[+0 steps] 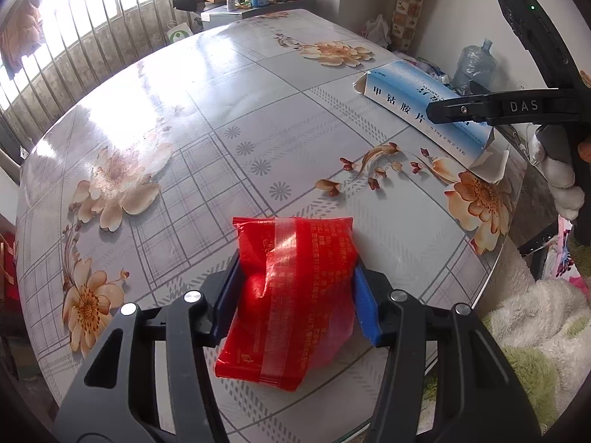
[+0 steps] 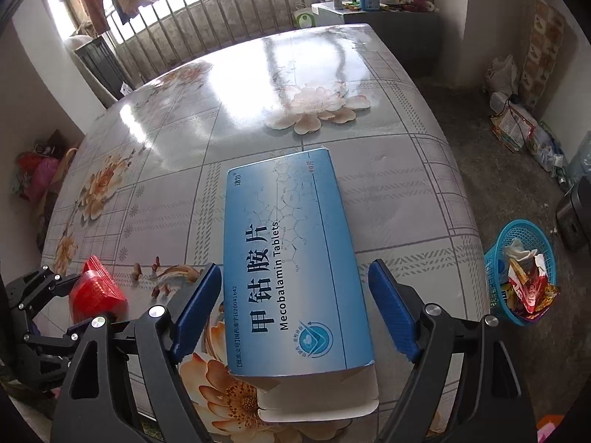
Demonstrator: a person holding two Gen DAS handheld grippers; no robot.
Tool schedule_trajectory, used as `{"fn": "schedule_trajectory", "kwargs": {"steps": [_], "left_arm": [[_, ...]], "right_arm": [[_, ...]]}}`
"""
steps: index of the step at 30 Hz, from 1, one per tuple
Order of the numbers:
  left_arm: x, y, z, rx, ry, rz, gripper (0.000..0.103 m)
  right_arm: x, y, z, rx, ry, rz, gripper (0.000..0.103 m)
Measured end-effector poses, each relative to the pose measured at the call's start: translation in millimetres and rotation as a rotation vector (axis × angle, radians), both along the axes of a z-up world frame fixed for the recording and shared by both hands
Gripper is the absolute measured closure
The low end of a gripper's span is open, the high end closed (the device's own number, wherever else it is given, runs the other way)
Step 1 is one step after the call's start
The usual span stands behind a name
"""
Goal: Collect trash
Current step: 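Carry red bag and blue box to the blue wastebasket and release both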
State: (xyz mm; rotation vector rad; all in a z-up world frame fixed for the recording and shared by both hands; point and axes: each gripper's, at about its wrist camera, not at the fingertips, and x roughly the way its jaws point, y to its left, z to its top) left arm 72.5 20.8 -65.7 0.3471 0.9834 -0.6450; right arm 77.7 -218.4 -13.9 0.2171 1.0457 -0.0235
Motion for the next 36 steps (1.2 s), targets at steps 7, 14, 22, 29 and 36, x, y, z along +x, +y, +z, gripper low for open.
{"fn": "schedule_trajectory", "kwargs": {"steps": [7, 14, 22, 29, 36], "left_arm": [[8.8, 0.7, 4.4, -0.033, 0.023, 0.019, 0.065], [16.2, -7.0, 6.6, -0.057, 0.022, 0.029, 0.067], [22.1, -11.0, 17.9, -0.069, -0.013, 0.038, 0.067], [24.7, -11.1, 20.4, -0.062, -0.032, 0.051, 0.067], [20.3, -13.7, 24.4, -0.045, -0.061, 0.053, 0.067]], "right_arm": [[4.7, 9.1, -5.4, -0.069, 0.038, 0.059, 0.023], [-0.9, -1.7, -3.1, -0.021, 0.036, 0.018, 0.03], [-4.4, -12.8, 0.4, 0.042, 0.016, -0.044, 0.032], [-7.1, -15.7, 6.1, 0.069, -0.01, -0.06, 0.032], [-11.7, -24.4, 11.5, 0.101, -0.039, -0.075, 0.032]]}}
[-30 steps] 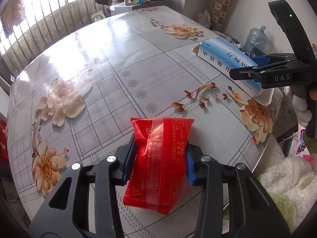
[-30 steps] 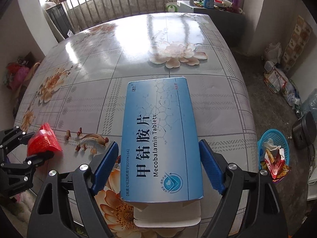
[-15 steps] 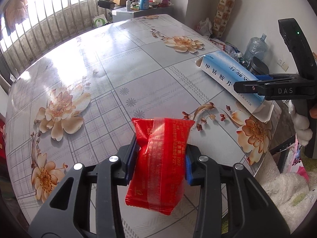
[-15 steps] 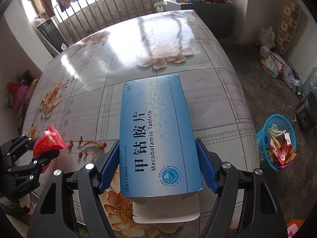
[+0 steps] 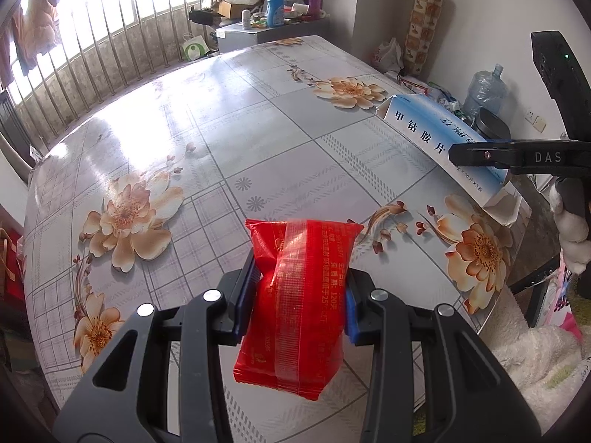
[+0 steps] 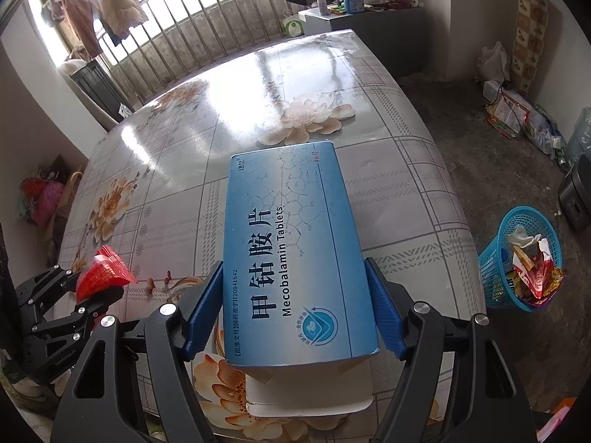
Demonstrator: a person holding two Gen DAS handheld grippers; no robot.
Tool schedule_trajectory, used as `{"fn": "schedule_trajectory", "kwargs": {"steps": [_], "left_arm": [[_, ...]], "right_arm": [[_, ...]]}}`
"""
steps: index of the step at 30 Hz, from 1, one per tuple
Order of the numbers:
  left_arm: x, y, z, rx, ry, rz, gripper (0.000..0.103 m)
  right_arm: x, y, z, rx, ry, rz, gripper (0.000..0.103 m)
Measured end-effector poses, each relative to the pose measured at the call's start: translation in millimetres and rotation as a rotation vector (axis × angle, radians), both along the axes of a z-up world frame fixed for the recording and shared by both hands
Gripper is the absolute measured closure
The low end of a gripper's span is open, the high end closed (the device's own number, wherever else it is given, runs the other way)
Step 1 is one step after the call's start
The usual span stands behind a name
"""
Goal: Collect trash
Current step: 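Carry red bag and blue box to the blue wastebasket and release both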
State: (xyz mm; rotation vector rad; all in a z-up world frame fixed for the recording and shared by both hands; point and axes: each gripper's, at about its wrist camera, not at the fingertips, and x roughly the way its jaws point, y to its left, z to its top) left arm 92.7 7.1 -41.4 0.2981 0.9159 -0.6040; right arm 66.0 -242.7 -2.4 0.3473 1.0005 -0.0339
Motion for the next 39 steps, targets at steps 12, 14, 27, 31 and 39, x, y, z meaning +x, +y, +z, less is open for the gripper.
{"fn": "schedule_trajectory", "kwargs": {"steps": [12, 14, 27, 31, 39], "left_arm": [[1.5, -13.5, 30.6, -0.051, -0.058, -0.052, 0.067], [5.9, -22.0, 42.4, -0.074, -0.073, -0.085, 0.067], [21.6, -191.9, 106.9, -0.24, -0.039, -0.447, 0.067], [19.6, -269.4, 99.1, -0.243, 0.054, -0.548, 0.067], [17.3, -430.2, 29.0, -0.154, 0.31, -0.653, 0.066]], "right_arm": [[-28.2, -54.4, 26.5, 0.09, -0.135, -0.156, 0.032], [-43.4, -75.3, 35.3, 0.103, -0.178, -0.226, 0.032], [-190.6, -229.5, 20.7, 0.113, -0.267, -0.816, 0.032], [-209.9, -265.3, -4.2, 0.162, -0.254, -0.908, 0.032], [-205.9, -339.2, -80.0, 0.291, -0.179, -0.994, 0.032]]}}
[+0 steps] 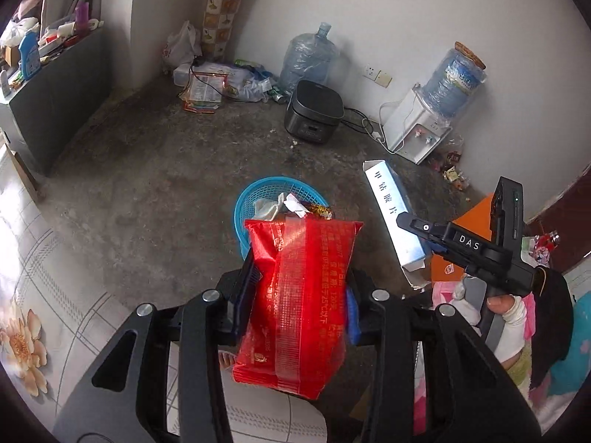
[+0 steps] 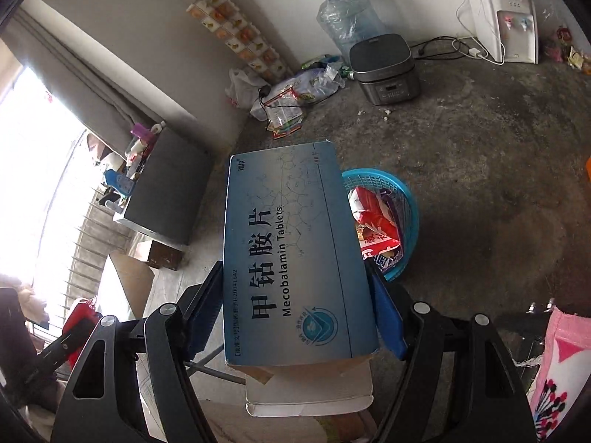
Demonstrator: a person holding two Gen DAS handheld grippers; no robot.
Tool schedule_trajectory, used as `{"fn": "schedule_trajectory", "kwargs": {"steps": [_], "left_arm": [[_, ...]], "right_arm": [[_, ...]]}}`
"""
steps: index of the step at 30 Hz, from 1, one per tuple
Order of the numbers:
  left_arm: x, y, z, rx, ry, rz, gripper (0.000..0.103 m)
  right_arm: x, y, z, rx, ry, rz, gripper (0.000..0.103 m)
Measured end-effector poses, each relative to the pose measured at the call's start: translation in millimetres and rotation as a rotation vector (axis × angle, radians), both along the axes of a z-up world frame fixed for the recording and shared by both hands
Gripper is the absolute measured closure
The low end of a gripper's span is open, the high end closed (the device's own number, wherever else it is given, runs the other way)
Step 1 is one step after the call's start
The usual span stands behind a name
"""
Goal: Collect trash
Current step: 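Carry red bag and blue box to the blue wastebasket and release both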
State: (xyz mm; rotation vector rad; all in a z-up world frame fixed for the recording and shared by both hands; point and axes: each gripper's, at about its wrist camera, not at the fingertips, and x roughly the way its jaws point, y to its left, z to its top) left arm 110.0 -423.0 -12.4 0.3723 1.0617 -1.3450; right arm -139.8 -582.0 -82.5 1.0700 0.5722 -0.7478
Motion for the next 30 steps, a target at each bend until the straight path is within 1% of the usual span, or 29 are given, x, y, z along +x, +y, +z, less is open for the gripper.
{"fn": "schedule_trajectory", "kwargs": {"steps": [2, 5, 7, 8, 9, 10, 11, 12, 15, 16, 18, 22, 26, 30], "left_arm": [[0.8, -37.9, -21.4, 0.037, 0.023, -0.006, 0.065], [1.4, -93.4, -57.1, 0.078, 0.088, -0.03, 0.064], [3.0, -127.2, -82.0, 0.107, 0.103, -0.026, 0.061], [2.7, -145.7, -95.4, 0.119, 0.109, -0.027, 0.057], [5.4, -160.0, -108.4, 0.125, 0.118, -0.023, 0.048], [8.1, -172.0, -121.0, 0.132, 0.105, -0.007, 0.037], [11.4, -182.3, -131.9, 0.14, 0.088, 0.015, 0.036], [15.9, -186.8, -141.4, 0.144, 0.091, 0.037, 0.035], [33.6, -187.8, -157.7, 0.163, 0.163, 0.096, 0.035], [39.6, -183.0, -158.0, 0.157, 0.187, 0.107, 0.035], [50.0, -174.1, -153.2, 0.144, 0.199, 0.112, 0.035], [69.3, -153.2, -123.4, 0.08, 0.171, 0.141, 0.035], [77.4, -123.3, -76.7, 0.003, 0.135, 0.166, 0.035], [71.8, -79.5, -22.2, -0.079, 0.084, 0.145, 0.035]], "right_arm": [[8.3, -23.1, -20.8, 0.041, 0.014, -0.004, 0.032], [20.8, -53.8, -48.6, 0.085, 0.032, -0.01, 0.032], [28.4, -76.8, -67.6, 0.111, 0.045, -0.026, 0.031], [33.3, -87.4, -77.5, 0.121, 0.05, -0.032, 0.031], [39.4, -97.4, -87.6, 0.128, 0.051, -0.032, 0.03], [46.5, -106.8, -99.3, 0.136, 0.049, -0.024, 0.029], [52.8, -115.8, -113.3, 0.149, 0.047, -0.013, 0.026], [59.7, -122.9, -128.1, 0.161, 0.069, -0.012, 0.024], [78.0, -136.2, -169.0, 0.196, 0.157, -0.002, 0.023], [79.7, -137.9, -178.5, 0.21, 0.166, -0.009, 0.023], [78.6, -138.1, -187.1, 0.222, 0.143, -0.025, 0.023], [70.1, -131.7, -180.0, 0.198, 0.09, -0.059, 0.024], [58.4, -119.0, -154.5, 0.146, 0.051, -0.082, 0.024], [46.8, -99.0, -112.7, 0.049, 0.035, -0.085, 0.023]]}}
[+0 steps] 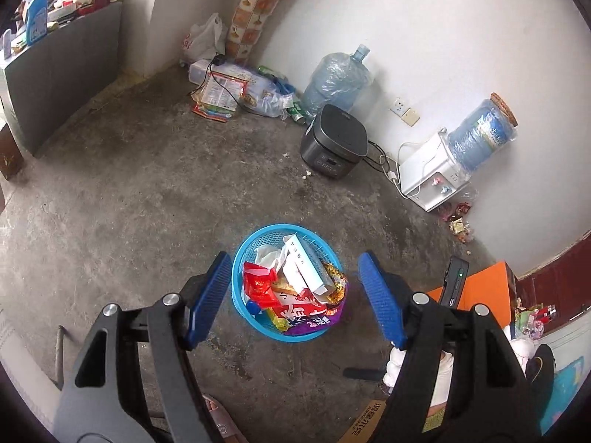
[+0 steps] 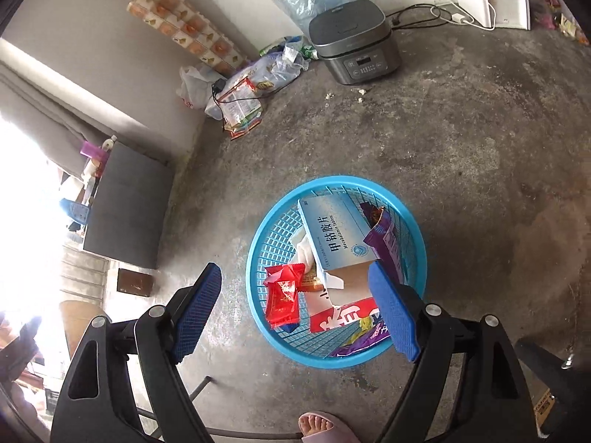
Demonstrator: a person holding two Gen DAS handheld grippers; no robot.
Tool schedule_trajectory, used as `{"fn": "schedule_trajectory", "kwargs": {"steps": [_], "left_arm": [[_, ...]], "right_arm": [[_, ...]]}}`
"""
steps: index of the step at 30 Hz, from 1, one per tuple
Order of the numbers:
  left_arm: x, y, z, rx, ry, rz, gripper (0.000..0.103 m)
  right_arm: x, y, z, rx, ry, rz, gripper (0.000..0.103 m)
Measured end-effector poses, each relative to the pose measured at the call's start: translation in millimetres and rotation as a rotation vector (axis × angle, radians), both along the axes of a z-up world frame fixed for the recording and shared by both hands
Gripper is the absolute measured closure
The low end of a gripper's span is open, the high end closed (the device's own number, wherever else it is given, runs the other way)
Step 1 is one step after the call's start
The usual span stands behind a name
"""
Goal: Collect trash
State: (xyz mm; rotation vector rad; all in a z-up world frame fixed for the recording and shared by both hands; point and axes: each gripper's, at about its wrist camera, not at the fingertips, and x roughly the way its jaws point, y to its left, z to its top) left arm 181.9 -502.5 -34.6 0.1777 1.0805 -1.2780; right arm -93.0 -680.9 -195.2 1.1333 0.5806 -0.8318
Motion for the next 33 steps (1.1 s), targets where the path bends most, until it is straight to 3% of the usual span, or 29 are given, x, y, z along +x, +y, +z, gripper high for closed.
{"fn": "schedule_trajectory", "kwargs": {"steps": [2, 7, 11, 16, 20, 25, 28, 33], "left_arm": [[-6.1, 27.8, 26.2, -0.027, -0.033, 0.021, 0.03], [-20.5, 115.5, 87.6, -0.072, -0.206, 0.216, 0.01], [-28.6, 185.7, 121.0, -0.039, -0.374, 0.429, 0.009], [-48.4, 260.9, 128.4, 0.044, -0.611, 0.543, 0.009], [-56.8, 316.2, 116.7, 0.134, -0.579, 0.569, 0.009], [-78.6, 389.2, 111.4, 0.187, -0.628, 0.729, 0.009], [-91.0, 423.2, 99.0, 0.241, -0.591, 0.797, 0.009], [-111.6, 467.6, 71.7, 0.298, -0.499, 0.928, 0.009]], "right_arm": [[-4.4, 15.0, 25.5, -0.064, -0.01, 0.018, 0.023], [-7.7, 69.9, 92.7, -0.262, 0.001, 0.1, 0.023], [-2.8, 128.4, 147.0, -0.434, -0.01, 0.19, 0.017], [11.9, 207.7, 194.8, -0.604, -0.036, 0.338, 0.01], [24.0, 270.7, 214.5, -0.666, -0.067, 0.453, 0.007], [34.4, 343.4, 220.2, -0.679, -0.089, 0.588, 0.006], [40.5, 380.6, 220.3, -0.656, -0.105, 0.709, 0.006], [48.7, 427.9, 214.0, -0.698, 0.067, 0.818, 0.007]]}}
